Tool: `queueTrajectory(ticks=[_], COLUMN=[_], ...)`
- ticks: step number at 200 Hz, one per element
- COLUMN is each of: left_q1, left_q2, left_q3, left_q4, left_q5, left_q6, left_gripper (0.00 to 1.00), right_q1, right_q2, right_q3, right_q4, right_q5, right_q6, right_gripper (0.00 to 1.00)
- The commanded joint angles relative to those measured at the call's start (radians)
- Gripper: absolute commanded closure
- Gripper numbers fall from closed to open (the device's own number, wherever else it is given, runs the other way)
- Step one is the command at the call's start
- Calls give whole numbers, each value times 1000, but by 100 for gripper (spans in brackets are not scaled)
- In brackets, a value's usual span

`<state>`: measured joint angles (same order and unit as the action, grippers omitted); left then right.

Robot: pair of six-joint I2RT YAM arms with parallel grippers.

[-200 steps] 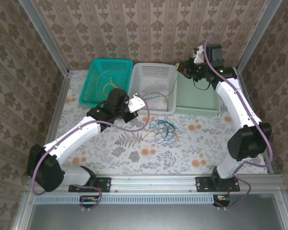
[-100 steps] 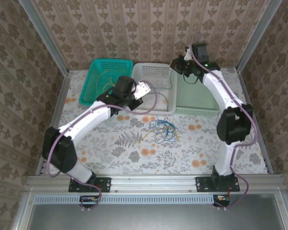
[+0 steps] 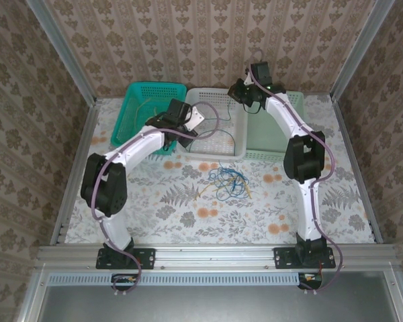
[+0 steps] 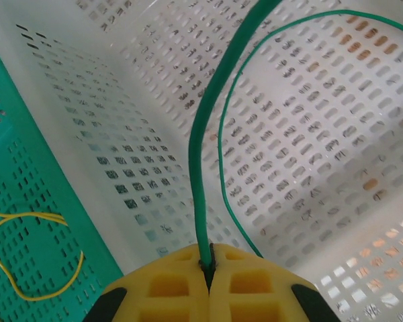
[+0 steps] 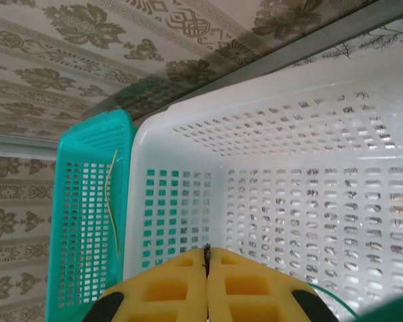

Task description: Untangle the cables

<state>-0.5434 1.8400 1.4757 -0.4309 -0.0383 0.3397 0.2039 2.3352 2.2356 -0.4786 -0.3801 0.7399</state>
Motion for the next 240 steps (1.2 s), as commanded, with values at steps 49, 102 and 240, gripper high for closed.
queueTrajectory(ticks=[49, 102, 240], left_q1=[7, 7, 20], left_q2=[56, -26, -558], left_q3=[51, 24, -484], left_q4=[-27, -3, 332], left_q5=[20, 2, 242], left_q6=[-34, -62, -419], left_gripper=[56, 0, 0], right_q1=[8, 4, 74], right_q2=[98, 66, -539], right_q3=[88, 96, -527], right_q4=[-149, -140, -1], right_q5=[53, 50, 33], right_q6=[-39, -33, -314], right_gripper=[64, 42, 30])
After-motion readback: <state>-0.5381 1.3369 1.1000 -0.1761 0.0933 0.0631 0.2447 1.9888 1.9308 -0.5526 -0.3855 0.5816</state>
